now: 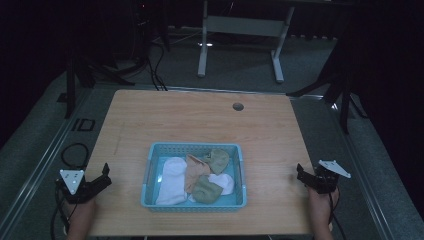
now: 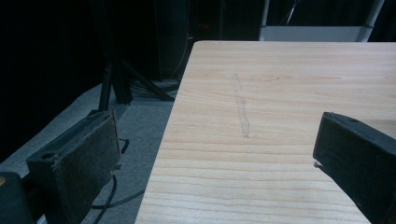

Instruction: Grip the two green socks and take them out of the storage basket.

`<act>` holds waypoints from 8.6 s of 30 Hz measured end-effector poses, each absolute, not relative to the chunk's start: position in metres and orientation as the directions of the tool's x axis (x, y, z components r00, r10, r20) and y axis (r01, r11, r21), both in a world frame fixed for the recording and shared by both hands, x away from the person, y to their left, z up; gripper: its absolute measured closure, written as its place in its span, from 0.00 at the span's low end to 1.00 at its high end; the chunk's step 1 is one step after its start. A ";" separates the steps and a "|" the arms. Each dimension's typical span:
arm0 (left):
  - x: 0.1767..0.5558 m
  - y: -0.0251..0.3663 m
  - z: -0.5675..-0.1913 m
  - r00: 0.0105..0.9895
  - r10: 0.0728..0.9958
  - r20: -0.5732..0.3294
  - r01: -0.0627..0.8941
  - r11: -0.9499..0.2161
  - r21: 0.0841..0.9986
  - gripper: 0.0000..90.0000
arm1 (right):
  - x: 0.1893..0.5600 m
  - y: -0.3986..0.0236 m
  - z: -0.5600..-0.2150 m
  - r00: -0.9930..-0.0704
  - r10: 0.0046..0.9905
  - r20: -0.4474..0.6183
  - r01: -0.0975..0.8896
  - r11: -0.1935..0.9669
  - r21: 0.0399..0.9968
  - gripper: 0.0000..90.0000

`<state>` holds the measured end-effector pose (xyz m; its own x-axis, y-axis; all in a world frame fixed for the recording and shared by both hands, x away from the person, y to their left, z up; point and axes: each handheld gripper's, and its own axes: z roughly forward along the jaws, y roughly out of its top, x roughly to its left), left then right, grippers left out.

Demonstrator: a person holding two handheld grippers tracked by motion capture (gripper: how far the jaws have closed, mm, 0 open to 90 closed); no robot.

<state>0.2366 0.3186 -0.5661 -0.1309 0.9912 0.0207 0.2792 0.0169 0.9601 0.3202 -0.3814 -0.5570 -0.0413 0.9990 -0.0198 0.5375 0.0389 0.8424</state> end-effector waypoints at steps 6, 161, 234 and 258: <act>0.237 0.319 -0.566 -0.132 0.991 0.019 0.278 0.018 0.960 0.00 | 0.320 -0.377 -0.557 -0.091 0.995 -0.030 0.538 0.074 0.839 0.12; 0.237 0.319 -0.566 -0.122 0.992 0.020 0.281 0.015 0.960 0.00 | 0.332 -0.184 -0.429 -0.982 0.190 0.019 0.177 0.871 0.458 0.14; 0.238 0.319 -0.566 -0.122 0.992 0.027 0.285 0.009 0.958 0.00 | 0.319 -0.078 -0.469 -1.000 -0.021 0.004 -0.018 0.935 0.355 0.94; 0.238 0.319 -0.566 -0.118 0.993 0.029 0.284 0.006 0.959 0.00 | 0.348 -0.164 -0.371 -0.967 0.217 -0.137 0.107 0.827 0.552 0.94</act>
<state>0.2378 0.3190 -0.5661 -0.1177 0.9926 0.0289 0.2840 0.0058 0.9588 0.3483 -0.1635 -0.3712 -0.9666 0.2167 -0.1369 0.1072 0.8269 0.5520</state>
